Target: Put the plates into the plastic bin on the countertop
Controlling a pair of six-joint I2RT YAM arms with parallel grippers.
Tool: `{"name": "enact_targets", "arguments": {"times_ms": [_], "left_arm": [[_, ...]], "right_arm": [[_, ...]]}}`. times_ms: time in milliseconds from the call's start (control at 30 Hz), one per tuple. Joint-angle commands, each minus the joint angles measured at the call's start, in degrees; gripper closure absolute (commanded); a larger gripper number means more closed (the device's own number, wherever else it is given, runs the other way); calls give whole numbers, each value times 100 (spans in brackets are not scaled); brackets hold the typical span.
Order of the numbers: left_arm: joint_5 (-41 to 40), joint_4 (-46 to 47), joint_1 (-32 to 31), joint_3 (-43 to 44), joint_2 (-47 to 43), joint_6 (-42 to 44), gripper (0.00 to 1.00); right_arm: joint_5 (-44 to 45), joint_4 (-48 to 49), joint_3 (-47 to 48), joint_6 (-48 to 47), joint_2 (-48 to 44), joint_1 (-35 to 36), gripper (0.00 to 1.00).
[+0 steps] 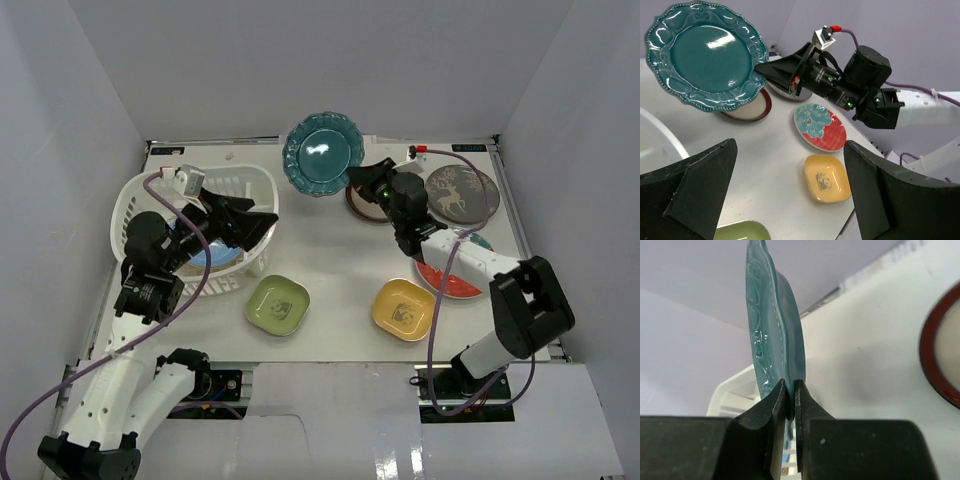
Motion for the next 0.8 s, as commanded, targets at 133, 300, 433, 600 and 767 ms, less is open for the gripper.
{"name": "enact_targets", "arguments": {"times_ms": [133, 300, 433, 600, 767], "left_arm": [[-304, -110, -40, 797, -343, -323, 2], [-2010, -1302, -40, 1062, -500, 125, 2], [-3736, -2201, -31, 1036, -606, 424, 2], [-4093, -2554, -31, 535, -484, 381, 2], [-4172, -2308, -14, 280, -317, 117, 2]], "right_arm": [[-1083, 490, 354, -473, -894, 477, 92], [-1663, 112, 1347, -736, -210, 1117, 92], [-1875, 322, 1621, -474, 47, 1233, 92], [-2182, 533, 1542, -271, 3, 1225, 92], [-2560, 472, 1507, -157, -120, 1198, 92]]}}
